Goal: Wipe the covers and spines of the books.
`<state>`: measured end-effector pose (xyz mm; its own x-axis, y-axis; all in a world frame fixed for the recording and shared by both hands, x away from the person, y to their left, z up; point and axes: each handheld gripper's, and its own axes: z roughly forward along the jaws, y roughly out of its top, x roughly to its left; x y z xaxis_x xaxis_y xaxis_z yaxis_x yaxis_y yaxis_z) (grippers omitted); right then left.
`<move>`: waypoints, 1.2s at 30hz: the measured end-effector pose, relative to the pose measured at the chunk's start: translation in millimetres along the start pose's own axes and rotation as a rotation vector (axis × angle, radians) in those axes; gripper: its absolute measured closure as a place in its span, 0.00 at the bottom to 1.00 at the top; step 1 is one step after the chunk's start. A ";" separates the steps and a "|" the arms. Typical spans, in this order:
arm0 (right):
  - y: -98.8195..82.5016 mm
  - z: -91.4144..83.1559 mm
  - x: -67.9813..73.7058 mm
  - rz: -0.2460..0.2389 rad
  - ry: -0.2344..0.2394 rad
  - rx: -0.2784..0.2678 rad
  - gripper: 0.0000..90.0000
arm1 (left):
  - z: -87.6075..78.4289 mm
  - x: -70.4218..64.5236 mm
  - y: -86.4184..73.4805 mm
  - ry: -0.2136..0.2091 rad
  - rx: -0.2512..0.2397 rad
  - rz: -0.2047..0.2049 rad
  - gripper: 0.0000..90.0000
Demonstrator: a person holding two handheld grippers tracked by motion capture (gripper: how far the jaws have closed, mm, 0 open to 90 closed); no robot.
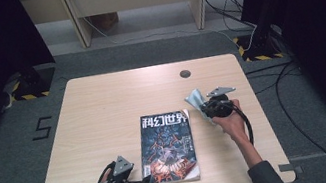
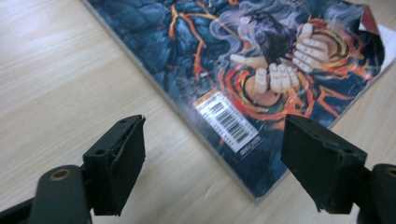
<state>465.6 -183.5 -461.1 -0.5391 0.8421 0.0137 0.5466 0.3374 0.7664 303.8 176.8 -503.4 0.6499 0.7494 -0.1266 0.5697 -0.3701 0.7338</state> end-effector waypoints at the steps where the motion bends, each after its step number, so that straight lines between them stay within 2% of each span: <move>1: 3.1 -3.7 3.0 0.001 0.005 -0.009 0.88 | 2.6 -1.0 1.6 -0.002 -0.002 0.006 0.24; 4: 11.7 -11.5 13.4 -0.032 0.030 -0.044 0.88 | 10.0 -4.3 4.8 -0.010 0.021 0.021 0.26; 7: 17.6 -13.6 29.7 -0.077 0.061 -0.051 0.88 | 16.5 -8.5 6.8 -0.021 0.040 0.035 0.28; 8: 19.1 -12.7 36.3 -0.089 0.073 -0.050 0.88 | 18.7 -10.6 7.9 -0.012 0.050 0.047 0.28; 12: 20.9 -4.0 61.8 -0.154 0.130 -0.023 0.88 | 19.6 -12.0 10.3 -0.007 0.066 0.056 0.26; 17: 15.7 9.1 78.5 -0.183 0.158 0.021 0.88 | 22.8 -14.5 13.6 -0.005 0.074 0.070 0.26; 21: 10.5 17.8 82.3 -0.199 0.164 0.051 0.88 | 29.4 -20.5 18.3 -0.006 0.071 0.077 0.26; 26: 3.8 25.7 83.0 -0.194 0.164 0.094 0.87 | 37.0 -29.4 22.9 -0.013 0.062 0.083 0.26; 29: -1.0 33.0 82.4 -0.212 0.152 0.126 0.86 | 38.2 -30.8 22.1 -0.014 0.051 0.080 0.26; 30: -1.0 33.0 82.4 -0.212 0.152 0.126 0.86 | 38.2 -30.8 22.1 -0.014 0.051 0.080 0.26; 31: -7.1 40.4 79.7 -0.206 0.140 0.149 0.85 | 38.0 -31.0 20.9 -0.014 0.043 0.070 0.26; 32: -8.4 42.1 77.5 -0.189 0.146 0.138 0.85 | 38.2 -30.9 21.2 -0.013 0.044 0.071 0.26; 33: -8.0 42.3 75.6 -0.180 0.140 0.139 0.85 | 38.3 -30.8 21.0 -0.015 0.042 0.070 0.26; 34: -7.3 42.5 73.3 -0.190 0.121 0.139 0.85 | 38.5 -31.2 20.2 -0.014 0.035 0.066 0.26; 36: -7.1 42.7 69.5 -0.208 0.068 0.134 0.85 | 38.2 -32.5 19.4 -0.006 0.028 0.072 0.26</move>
<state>451.6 -109.5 -493.0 -0.6882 0.7200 -0.0893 0.4966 0.5572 0.6655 312.9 124.3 -510.6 0.6922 0.7175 -0.0783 0.5354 -0.4378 0.7223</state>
